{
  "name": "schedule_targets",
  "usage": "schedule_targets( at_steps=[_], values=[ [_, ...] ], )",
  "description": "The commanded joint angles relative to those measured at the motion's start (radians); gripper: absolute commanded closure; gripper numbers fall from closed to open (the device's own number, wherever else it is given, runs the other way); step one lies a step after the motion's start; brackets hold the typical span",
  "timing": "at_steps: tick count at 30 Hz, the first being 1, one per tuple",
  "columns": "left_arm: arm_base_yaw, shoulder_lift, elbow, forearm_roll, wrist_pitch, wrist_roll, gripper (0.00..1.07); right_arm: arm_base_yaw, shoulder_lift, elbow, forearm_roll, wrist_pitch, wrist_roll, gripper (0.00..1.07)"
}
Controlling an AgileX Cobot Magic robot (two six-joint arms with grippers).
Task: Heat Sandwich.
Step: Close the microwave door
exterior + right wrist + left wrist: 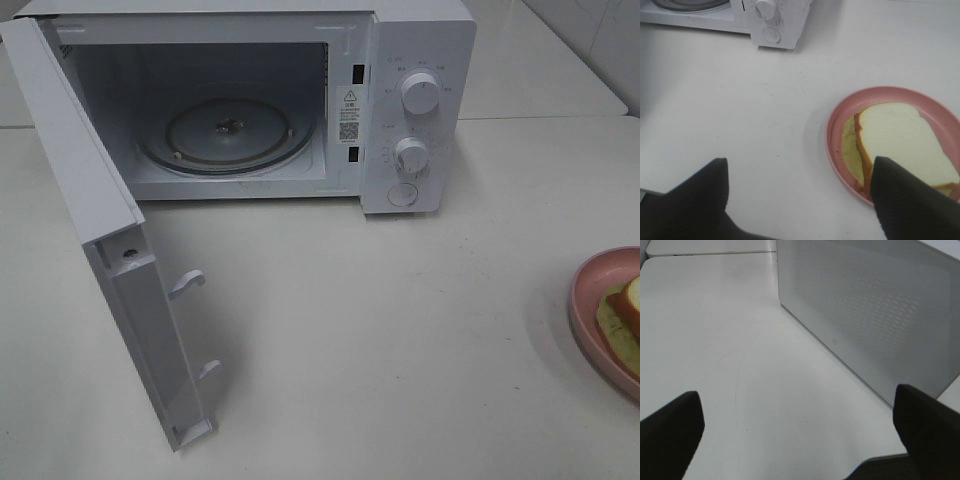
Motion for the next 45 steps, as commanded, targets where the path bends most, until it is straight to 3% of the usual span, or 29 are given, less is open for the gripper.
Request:
schedule_targets(
  at_steps=[1,10,45],
  values=[
    [0.005,-0.006,0.0,-0.007,-0.009,-0.003,0.1,-0.035,-0.026,0.003,0.005,-0.015,-0.003,0.31],
    [0.005,-0.006,0.0,-0.007,-0.009,-0.003,0.1,-0.115,-0.094,0.003,-0.028,-0.015,0.0,0.31],
    [0.005,-0.007,0.0,-0.007,-0.009,-0.003,0.1,-0.115,-0.094,0.003,-0.027,-0.015,0.0,0.31]
  ],
)
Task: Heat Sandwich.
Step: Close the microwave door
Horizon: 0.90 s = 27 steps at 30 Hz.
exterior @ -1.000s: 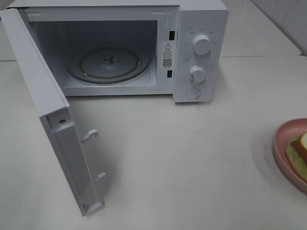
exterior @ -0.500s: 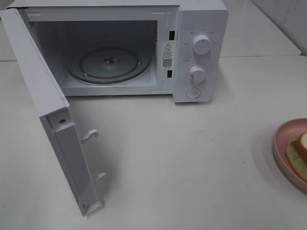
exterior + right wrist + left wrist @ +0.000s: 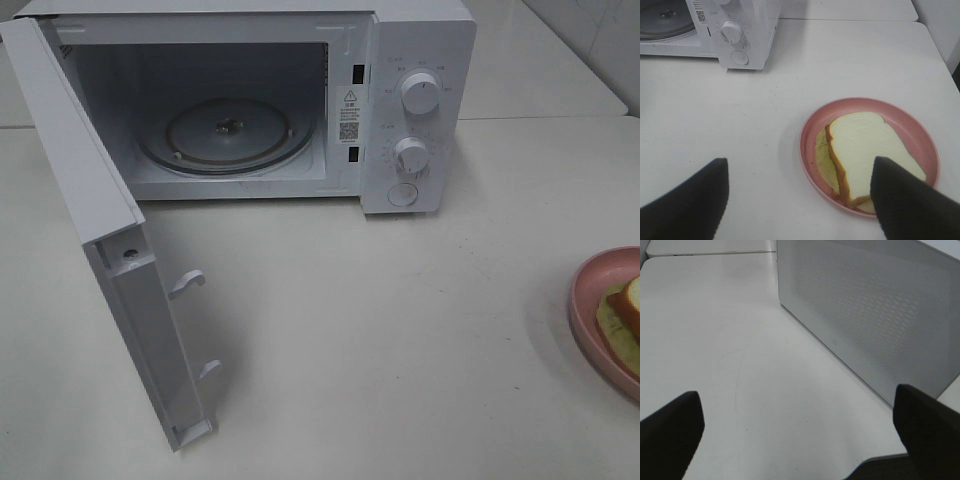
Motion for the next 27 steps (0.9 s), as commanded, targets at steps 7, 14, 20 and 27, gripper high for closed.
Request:
schedule_targets(
  at_steps=[7,14,20,27],
  values=[
    [0.005,-0.007,0.0,-0.007,-0.009,-0.003,0.1,-0.005,-0.029,0.003,-0.006,-0.007,-0.006,0.31],
    [0.005,-0.007,0.0,-0.008,-0.009,-0.003,0.1,-0.005,-0.029,0.003,-0.006,-0.007,-0.006,0.31],
    [0.005,-0.007,0.0,-0.008,-0.009,-0.003,0.1,-0.005,-0.029,0.003,-0.006,-0.007,-0.006,0.31],
    [0.005,-0.007,0.0,-0.005,-0.009,-0.007,0.1,-0.005,-0.029,0.003,-0.006,-0.007,-0.006,0.31]
  ],
)
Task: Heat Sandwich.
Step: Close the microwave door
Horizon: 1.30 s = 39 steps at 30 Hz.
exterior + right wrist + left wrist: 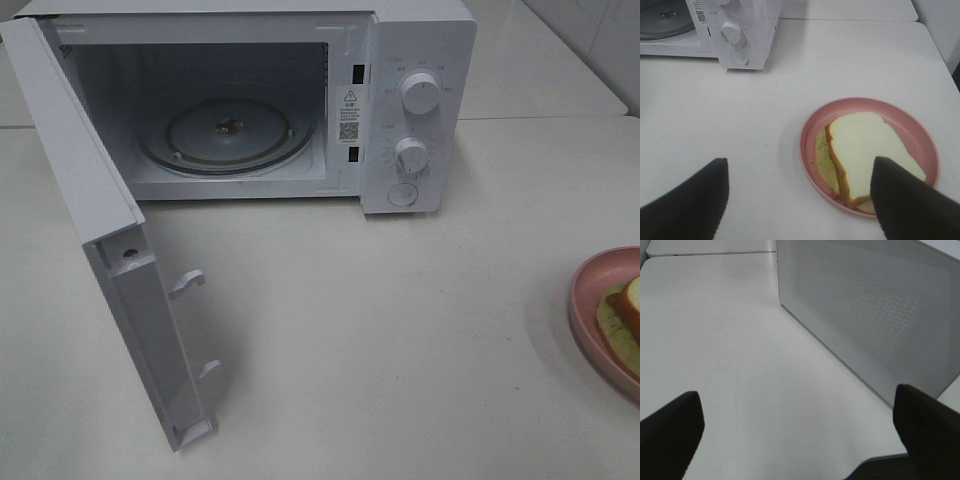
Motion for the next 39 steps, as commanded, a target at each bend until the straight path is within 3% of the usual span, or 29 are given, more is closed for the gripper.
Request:
schedule_targets(
  at_steps=[1,4,8,14,16,19,20,22,26,27,28,32,36,39],
  values=[
    [0.005,-0.007,0.0,-0.005,-0.009,-0.007,0.1,-0.005,-0.029,0.003,-0.006,-0.007,-0.006,0.31],
    [0.005,-0.007,0.0,-0.005,-0.01,-0.01,0.1,-0.005,-0.029,0.003,-0.006,-0.007,-0.006,0.31],
    [0.005,-0.005,-0.02,0.004,-0.057,-0.082,0.13,-0.005,-0.029,0.003,-0.006,-0.007,-0.006,0.31],
    [0.005,0.021,-0.026,0.012,-0.086,-0.082,0.25,-0.005,-0.029,0.003,-0.006,-0.007,-0.006,0.31],
    [0.005,0.069,-0.026,0.011,-0.094,-0.082,0.39,-0.005,-0.029,0.003,-0.006,-0.007,-0.006,0.31],
    [0.005,0.13,-0.026,0.01,-0.121,-0.082,0.49,-0.005,-0.029,0.003,-0.006,-0.007,-0.006,0.31],
    [0.005,0.153,-0.025,0.009,-0.14,-0.082,0.61,-0.005,-0.029,0.003,-0.006,-0.007,-0.006,0.31],
    [0.005,0.177,-0.025,0.008,-0.16,-0.082,0.66,-0.005,-0.029,0.003,-0.006,-0.007,-0.006,0.31],
    [0.005,0.304,-0.025,0.004,-0.241,-0.082,1.0,-0.005,-0.029,0.003,-0.006,-0.007,-0.006,0.31],
    [0.005,0.304,-0.025,0.004,-0.241,-0.082,1.0,-0.005,-0.029,0.003,-0.006,-0.007,-0.006,0.31],
    [0.005,0.355,-0.025,0.005,-0.263,-0.079,1.07,-0.005,-0.029,0.003,-0.006,-0.007,-0.006,0.31],
    [0.005,0.441,0.003,-0.001,-0.374,-0.016,1.07,-0.005,-0.029,0.003,-0.006,-0.007,-0.006,0.31],
    [0.005,0.502,0.082,-0.03,-0.595,0.078,1.07,-0.005,-0.029,0.003,-0.006,-0.007,-0.006,0.31],
    [0.005,0.519,0.128,-0.042,-0.701,0.091,1.07,-0.005,-0.029,0.003,-0.006,-0.007,-0.006,0.31]
  ],
)
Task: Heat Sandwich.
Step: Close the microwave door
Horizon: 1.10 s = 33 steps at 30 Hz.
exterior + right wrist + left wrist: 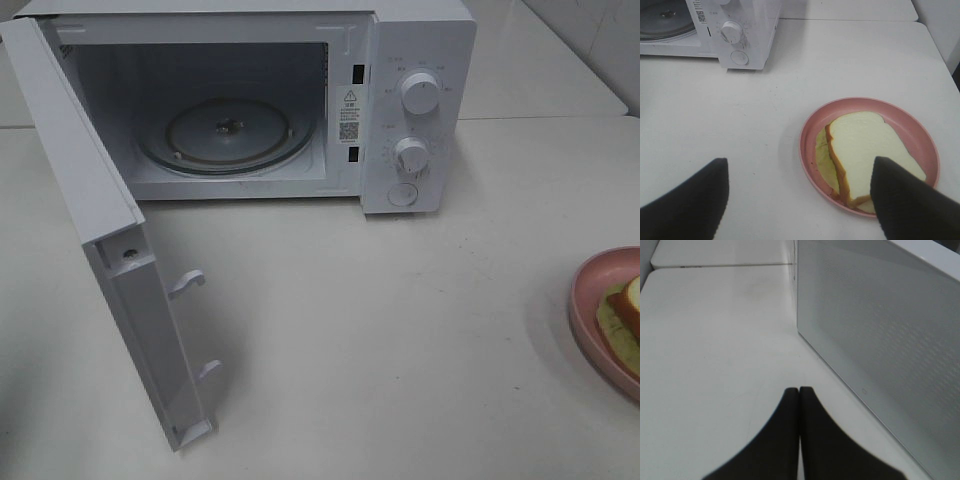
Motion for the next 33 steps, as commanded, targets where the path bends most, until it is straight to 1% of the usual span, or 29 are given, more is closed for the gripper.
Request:
schedule_targets(
  at_steps=[1,2,3,5,6,7,8,9,10,11,14,16,19,20,21,24,26,29,33],
  values=[
    [0.005,0.028,0.076,-0.036,-0.195,0.032,1.07,-0.005,-0.029,0.003,-0.006,-0.007,-0.006,0.31],
    [0.005,0.041,0.119,-0.067,-0.294,0.032,1.07,-0.005,-0.029,0.003,-0.006,-0.007,-0.006,0.31],
    [0.005,0.041,0.119,-0.067,-0.294,0.032,1.07,-0.005,-0.029,0.003,-0.006,-0.007,-0.006,0.31],
    [0.005,0.053,0.164,-0.091,-0.399,0.033,1.07,-0.005,-0.029,0.003,-0.006,-0.007,-0.006,0.31],
    [0.005,0.064,0.2,-0.092,-0.485,0.039,1.07,-0.005,-0.029,0.003,-0.006,-0.007,-0.006,0.31],
    [0.005,0.064,0.2,-0.092,-0.485,0.039,1.07,-0.005,-0.029,0.003,-0.006,-0.007,-0.006,0.31],
    [0.005,0.069,0.217,-0.09,-0.527,0.039,1.07,-0.005,-0.029,0.003,-0.006,-0.007,-0.006,0.31],
    [0.005,0.077,0.232,-0.085,-0.575,0.039,1.07,-0.005,-0.029,0.003,-0.006,-0.007,-0.006,0.31],
    [0.005,0.094,0.252,-0.084,-0.659,0.039,1.07,-0.005,-0.029,0.003,-0.006,-0.007,-0.006,0.31],
    [0.005,0.094,0.252,-0.084,-0.659,0.039,1.07,-0.005,-0.029,0.003,-0.006,-0.007,-0.006,0.31],
    [0.002,0.147,0.259,-0.07,-0.78,0.03,1.07,-0.005,-0.029,0.003,-0.006,-0.007,-0.006,0.31],
    [-0.002,0.169,0.259,-0.063,-0.801,0.024,1.07,-0.005,-0.029,0.003,-0.006,-0.007,-0.006,0.31],
    [-0.029,0.246,0.261,-0.019,-0.874,0.001,1.07,-0.005,-0.029,0.003,-0.006,-0.007,-0.006,0.31],
    [-0.053,0.295,0.261,0.019,-0.919,-0.012,1.07,-0.005,-0.029,0.003,-0.006,-0.007,-0.006,0.31],
    [-0.053,0.295,0.261,0.019,-0.919,-0.012,1.07,-0.005,-0.029,0.003,-0.006,-0.007,-0.006,0.31],
    [-0.106,0.392,0.26,0.081,-0.973,-0.014,1.07,-0.005,-0.029,0.003,-0.006,-0.007,-0.006,0.31],
    [-0.12,0.415,0.26,0.082,-0.987,-0.014,1.07,-0.005,-0.029,0.003,-0.006,-0.007,-0.006,0.31],
    [-0.159,0.506,0.247,0.082,-1.02,-0.017,1.07,-0.005,-0.029,0.003,-0.006,-0.007,-0.006,0.31],
    [-0.186,0.566,0.229,0.089,-1.062,-0.019,1.07,-0.005,-0.029,0.003,-0.006,-0.007,-0.006,0.31]
  ],
)
